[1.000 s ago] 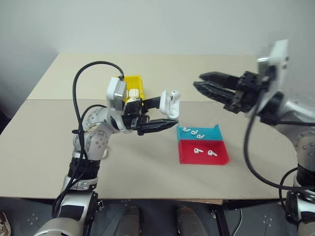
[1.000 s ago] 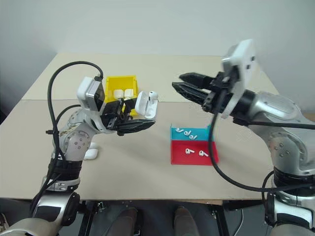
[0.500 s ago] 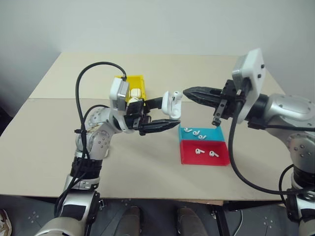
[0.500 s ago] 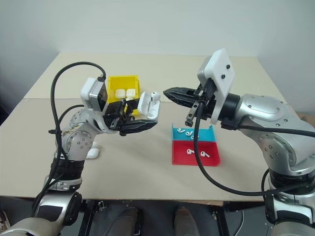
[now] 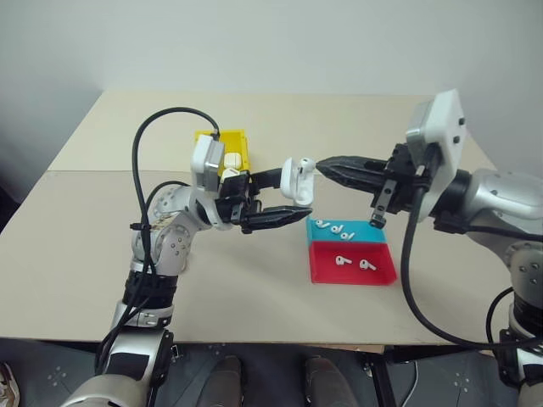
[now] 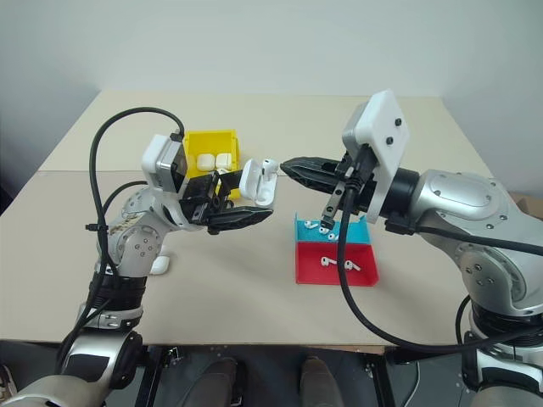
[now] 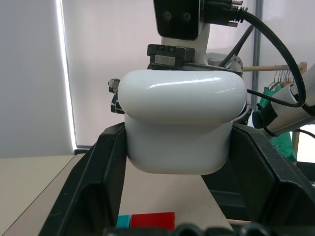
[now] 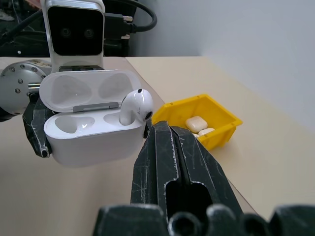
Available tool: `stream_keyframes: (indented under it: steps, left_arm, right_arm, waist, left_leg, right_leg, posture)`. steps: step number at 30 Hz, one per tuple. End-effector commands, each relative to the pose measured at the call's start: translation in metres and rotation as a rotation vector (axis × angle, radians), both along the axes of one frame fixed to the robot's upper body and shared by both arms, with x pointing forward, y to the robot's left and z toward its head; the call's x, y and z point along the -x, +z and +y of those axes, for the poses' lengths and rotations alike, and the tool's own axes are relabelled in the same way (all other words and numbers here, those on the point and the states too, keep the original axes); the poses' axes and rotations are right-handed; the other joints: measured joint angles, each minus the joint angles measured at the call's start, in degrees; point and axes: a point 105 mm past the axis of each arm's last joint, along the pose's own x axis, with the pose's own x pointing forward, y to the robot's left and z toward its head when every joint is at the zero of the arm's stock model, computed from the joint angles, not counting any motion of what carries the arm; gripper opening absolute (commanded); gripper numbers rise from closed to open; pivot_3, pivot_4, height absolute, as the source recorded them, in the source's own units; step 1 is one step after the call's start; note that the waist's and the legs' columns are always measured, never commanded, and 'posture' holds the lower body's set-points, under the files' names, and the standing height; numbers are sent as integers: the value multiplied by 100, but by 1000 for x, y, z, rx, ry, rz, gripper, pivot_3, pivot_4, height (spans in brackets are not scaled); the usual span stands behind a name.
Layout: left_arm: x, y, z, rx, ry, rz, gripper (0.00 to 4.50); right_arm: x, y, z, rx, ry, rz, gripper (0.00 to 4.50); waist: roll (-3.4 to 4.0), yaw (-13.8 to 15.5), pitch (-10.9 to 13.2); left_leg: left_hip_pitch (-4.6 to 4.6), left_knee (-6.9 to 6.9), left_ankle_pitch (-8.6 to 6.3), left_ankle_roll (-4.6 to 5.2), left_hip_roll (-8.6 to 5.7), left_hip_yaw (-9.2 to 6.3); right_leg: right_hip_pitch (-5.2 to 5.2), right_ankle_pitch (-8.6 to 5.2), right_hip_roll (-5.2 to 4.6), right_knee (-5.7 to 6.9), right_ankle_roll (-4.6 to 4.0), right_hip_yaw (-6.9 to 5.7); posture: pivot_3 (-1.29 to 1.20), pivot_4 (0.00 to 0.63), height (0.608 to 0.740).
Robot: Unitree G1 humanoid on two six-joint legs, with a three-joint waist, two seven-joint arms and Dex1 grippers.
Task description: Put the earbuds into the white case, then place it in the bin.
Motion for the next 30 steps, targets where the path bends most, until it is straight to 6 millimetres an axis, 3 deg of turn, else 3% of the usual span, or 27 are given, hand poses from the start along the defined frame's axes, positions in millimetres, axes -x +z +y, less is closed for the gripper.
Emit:
stream_keyframes:
  steps: [1,30]
  left_arm:
    - [3,9,-3,7,-13,-45,2790]
    - [0,7,-6,1,-1,-39,2790]
  right_arm:
    - [10,9,0,4,14,-50,21]
    - [27,4,8,62,76,-63,21]
  waist:
    - [0,0,0]
    - [0,1,0]
  left_leg:
    - [0,0,0,0,0,0]
    - [0,1,0,0,0,-5]
  right_leg:
    - [0,0,0,0,0,0]
    - [1,0,0,0,0,0]
  posture:
    - [0,150,740]
    - [0,150,740]
